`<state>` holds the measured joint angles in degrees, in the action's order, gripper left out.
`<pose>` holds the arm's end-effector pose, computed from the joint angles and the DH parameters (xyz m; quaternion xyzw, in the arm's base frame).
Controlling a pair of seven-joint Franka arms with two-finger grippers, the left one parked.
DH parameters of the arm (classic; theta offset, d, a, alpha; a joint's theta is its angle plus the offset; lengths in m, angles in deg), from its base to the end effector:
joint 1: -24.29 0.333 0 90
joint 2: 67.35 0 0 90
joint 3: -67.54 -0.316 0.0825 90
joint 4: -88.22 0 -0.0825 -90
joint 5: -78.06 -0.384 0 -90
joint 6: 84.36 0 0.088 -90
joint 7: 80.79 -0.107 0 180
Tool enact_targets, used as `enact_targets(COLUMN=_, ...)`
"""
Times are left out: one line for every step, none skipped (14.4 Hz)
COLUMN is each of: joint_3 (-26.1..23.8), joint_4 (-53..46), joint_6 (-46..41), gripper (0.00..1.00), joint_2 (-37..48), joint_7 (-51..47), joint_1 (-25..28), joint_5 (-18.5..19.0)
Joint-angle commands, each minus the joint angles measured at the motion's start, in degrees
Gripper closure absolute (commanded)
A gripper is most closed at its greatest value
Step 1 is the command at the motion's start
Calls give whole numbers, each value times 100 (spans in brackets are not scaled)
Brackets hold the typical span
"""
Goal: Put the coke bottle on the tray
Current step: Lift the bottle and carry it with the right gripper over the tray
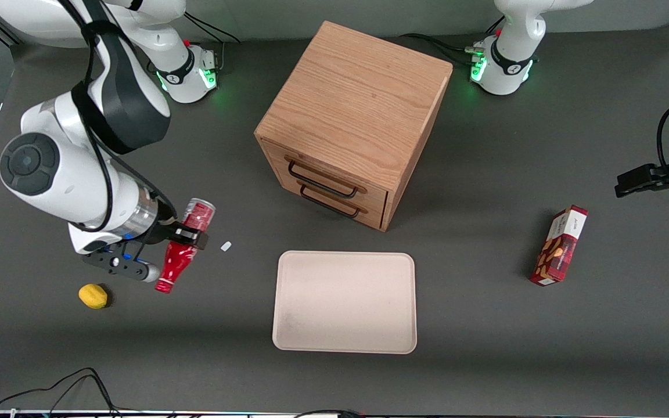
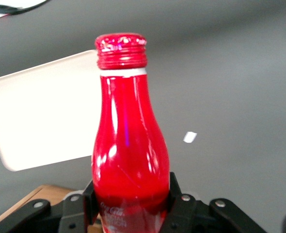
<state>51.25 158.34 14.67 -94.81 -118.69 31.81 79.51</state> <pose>0.6568 0.2385 0.5115 -0.9889 0.1372 0.0079 0.0558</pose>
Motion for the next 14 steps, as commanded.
enact_targets(joint_3=-207, joint_4=-1507, joint_6=-61, gripper=100, joint_2=-1398, joint_7=46, joint_1=433, joint_5=93)
enact_targets(joint_3=-225, joint_4=-1588, joint_6=157, gripper=100, joint_2=-1707, joint_7=37, joint_1=530, joint_5=93)
enact_targets(joint_3=-243, joint_4=-1580, joint_6=412, gripper=100, joint_2=-1953, joint_7=37, joint_1=540, joint_5=84)
enact_targets(joint_3=-295, joint_4=-1580, joint_6=606, gripper=100, joint_2=-2226, joint_7=37, joint_1=566, joint_5=84)
enact_targets(joint_3=-322, joint_4=-1571, joint_6=799, gripper=100, joint_2=-2420, joint_7=19, joint_1=566, joint_5=76)
enact_targets(joint_3=-322, joint_4=-1562, joint_6=993, gripper=100, joint_2=-2639, joint_7=-59, joint_1=575, joint_5=67)
enact_targets(joint_3=-322, joint_4=-1562, joint_6=1168, gripper=100, joint_2=-2850, joint_7=-130, joint_1=584, joint_5=75)
enact_targets(joint_3=-313, joint_4=-1553, joint_6=1423, gripper=100, joint_2=-3035, joint_7=-269, joint_1=618, joint_5=93)
enact_targets(joint_3=-279, joint_4=-1536, joint_6=1608, gripper=100, joint_2=-3185, joint_7=-323, joint_1=628, joint_5=102)
enact_targets(joint_3=-261, joint_4=-1501, joint_6=1801, gripper=100, joint_2=-3299, joint_7=-332, joint_1=654, joint_5=172)
enact_targets(joint_3=-261, joint_4=-1440, joint_6=1994, gripper=100, joint_2=-3396, joint_7=-332, joint_1=671, joint_5=311)
enact_targets(joint_3=-261, joint_4=-1343, joint_6=2153, gripper=100, joint_2=-3432, joint_7=-332, joint_1=698, joint_5=409)
enact_targets(joint_3=-261, joint_4=-1212, joint_6=2285, gripper=100, joint_2=-3450, joint_7=-332, joint_1=698, joint_5=444)
enact_targets(joint_3=-261, joint_4=-1080, joint_6=2434, gripper=100, joint_2=-3450, joint_7=-306, joint_1=689, joint_5=523)
